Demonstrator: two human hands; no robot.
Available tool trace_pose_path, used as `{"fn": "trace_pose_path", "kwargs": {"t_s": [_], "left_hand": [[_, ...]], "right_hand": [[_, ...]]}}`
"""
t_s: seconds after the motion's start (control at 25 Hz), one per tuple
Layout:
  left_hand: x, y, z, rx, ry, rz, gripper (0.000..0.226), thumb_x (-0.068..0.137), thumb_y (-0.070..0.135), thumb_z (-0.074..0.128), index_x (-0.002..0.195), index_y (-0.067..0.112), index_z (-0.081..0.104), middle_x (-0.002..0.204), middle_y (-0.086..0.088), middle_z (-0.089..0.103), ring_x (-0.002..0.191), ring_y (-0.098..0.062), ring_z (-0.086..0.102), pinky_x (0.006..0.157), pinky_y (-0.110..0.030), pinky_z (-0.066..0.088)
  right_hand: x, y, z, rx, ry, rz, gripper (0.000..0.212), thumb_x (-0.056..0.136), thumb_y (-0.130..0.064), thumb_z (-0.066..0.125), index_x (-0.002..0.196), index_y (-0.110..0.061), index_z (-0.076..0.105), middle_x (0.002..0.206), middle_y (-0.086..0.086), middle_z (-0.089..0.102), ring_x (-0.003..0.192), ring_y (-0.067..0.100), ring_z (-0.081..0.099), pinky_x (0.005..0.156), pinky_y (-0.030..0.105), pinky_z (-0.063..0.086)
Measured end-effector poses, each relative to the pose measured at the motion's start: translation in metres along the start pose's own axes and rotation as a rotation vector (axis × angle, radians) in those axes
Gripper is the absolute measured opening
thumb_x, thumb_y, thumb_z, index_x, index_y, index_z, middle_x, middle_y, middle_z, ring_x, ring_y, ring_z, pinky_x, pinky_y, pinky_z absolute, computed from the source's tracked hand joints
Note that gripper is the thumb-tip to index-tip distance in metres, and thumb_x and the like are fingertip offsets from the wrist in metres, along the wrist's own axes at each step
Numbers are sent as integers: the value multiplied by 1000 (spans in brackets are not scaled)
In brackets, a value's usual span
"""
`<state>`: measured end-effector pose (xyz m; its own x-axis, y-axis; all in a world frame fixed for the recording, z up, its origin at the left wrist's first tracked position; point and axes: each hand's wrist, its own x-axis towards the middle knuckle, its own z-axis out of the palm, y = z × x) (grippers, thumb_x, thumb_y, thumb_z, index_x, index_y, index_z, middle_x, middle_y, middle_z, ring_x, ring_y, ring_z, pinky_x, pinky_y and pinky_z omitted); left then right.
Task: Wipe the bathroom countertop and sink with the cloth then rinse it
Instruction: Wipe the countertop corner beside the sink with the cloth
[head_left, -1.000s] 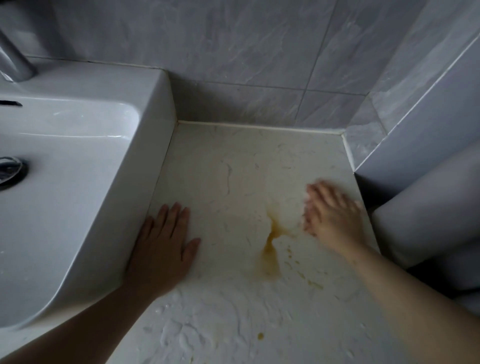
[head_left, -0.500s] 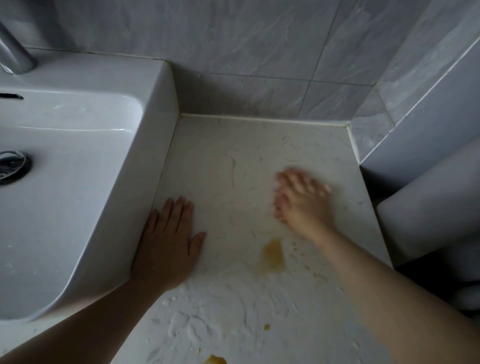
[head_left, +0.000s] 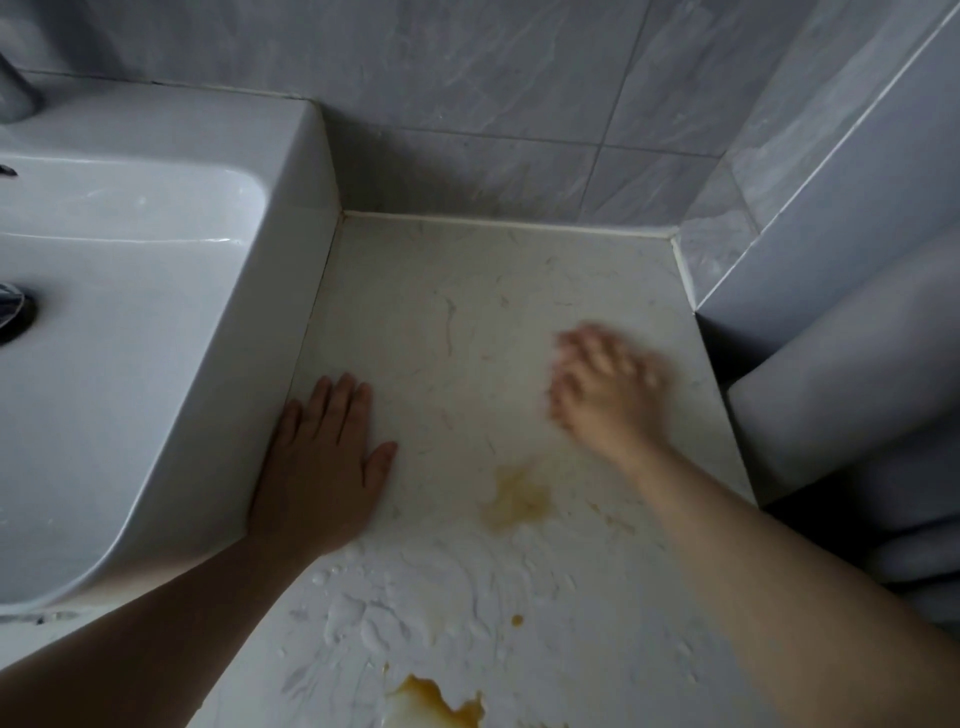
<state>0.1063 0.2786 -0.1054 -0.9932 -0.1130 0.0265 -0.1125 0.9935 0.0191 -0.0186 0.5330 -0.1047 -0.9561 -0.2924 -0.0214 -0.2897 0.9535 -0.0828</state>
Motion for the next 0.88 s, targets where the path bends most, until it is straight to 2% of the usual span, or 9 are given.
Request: {"fn": "trace_pose_path", "kwargs": {"t_s": [0.08,0.16,0.28,0.4,0.56,0.64,0.76,0.8,0.88], "left_hand": [[1,1,0,5,17,3,65,89,43,26,131,-2,47,136,-21,49,125,-37,46,101,-49,30],[1,1,-1,7,23,5,65,89,43,27,132,-1,47,136,-20,48,125,-37,46,101,-49,31],[-1,0,2,-19,22,4,65,89,43,27,132,-2,46,137,-21,48,126,-36,45,101,-49,30],[1,-1,3,-21,7,0,66,89,43,26,132,-2,46,137,-21,47,126,-35,45,101,-50,33],[-11,7,2,-82,-24,-108,70,88,45,19,136,0,43,141,-18,44,130,-34,41,106,-47,29],[-33,9,4,-111,-34,-149,71,89,46,17,138,0,39,143,-17,40,133,-33,36,110,-43,20],[-54,10,5,-85,-61,-110,71,90,47,17,140,1,35,146,-15,37,136,-30,33,110,-38,11],[-53,9,4,-78,-57,-110,73,89,49,14,142,2,32,148,-14,33,138,-29,29,110,-36,7],[-48,10,1,-76,-36,-107,79,85,53,3,146,5,20,154,-10,21,142,-25,17,111,-32,-3]], "right_hand": [[1,48,-9,22,-19,303,54,93,-44,17,145,-34,28,157,-7,16,143,19,13,114,54,9],[-5,44,-10,29,-12,388,59,93,-51,15,147,-31,25,158,-4,13,144,21,10,113,58,8],[-40,-23,2,34,29,163,78,78,-63,8,143,-30,36,154,3,28,142,27,22,108,59,12],[-45,-23,3,-13,46,-9,66,82,-56,16,139,-36,42,151,2,36,139,28,31,107,58,19],[-4,13,-1,33,59,261,53,95,-45,18,144,-34,34,156,2,25,142,26,20,113,51,14],[-32,-10,6,16,174,179,53,91,-40,25,136,-26,49,147,7,42,135,31,37,107,53,27],[-66,-13,12,-31,118,-119,50,89,-37,31,130,-22,57,138,8,52,126,32,49,99,51,39],[-54,-6,8,-30,112,-115,51,90,-38,29,132,-22,55,141,7,50,128,32,47,101,51,37],[-12,0,-1,16,89,107,52,94,-39,23,140,-26,43,151,4,35,139,28,31,110,50,24]]}}
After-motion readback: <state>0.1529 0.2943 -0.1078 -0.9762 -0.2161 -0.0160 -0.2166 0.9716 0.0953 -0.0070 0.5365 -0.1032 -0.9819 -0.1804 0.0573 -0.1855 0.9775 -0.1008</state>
